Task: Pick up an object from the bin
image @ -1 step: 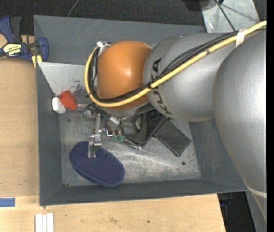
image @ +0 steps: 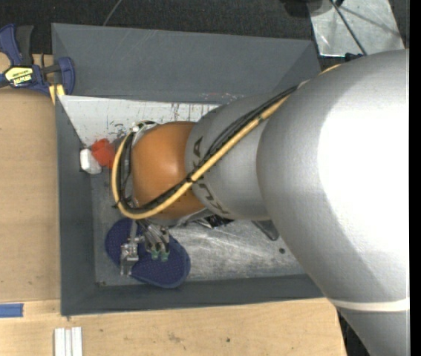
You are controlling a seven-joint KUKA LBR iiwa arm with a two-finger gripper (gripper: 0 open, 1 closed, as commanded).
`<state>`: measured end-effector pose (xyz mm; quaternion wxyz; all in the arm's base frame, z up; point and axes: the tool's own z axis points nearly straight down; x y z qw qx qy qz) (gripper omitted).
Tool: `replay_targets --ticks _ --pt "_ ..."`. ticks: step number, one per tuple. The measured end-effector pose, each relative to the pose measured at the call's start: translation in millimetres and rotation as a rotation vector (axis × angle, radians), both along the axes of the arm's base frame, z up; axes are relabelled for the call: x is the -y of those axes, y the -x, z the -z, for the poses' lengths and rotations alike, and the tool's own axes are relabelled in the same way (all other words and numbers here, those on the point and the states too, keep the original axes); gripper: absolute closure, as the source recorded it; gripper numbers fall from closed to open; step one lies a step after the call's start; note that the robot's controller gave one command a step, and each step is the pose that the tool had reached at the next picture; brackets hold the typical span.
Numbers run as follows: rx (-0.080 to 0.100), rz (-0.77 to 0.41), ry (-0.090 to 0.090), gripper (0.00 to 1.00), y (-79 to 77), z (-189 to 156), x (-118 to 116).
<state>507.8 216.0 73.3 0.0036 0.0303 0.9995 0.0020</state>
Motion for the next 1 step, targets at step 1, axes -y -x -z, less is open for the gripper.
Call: replay_targets --ticks 1 --pt "-0.006 0.629 0.000 0.00 -26.4 -27.4 3.1"
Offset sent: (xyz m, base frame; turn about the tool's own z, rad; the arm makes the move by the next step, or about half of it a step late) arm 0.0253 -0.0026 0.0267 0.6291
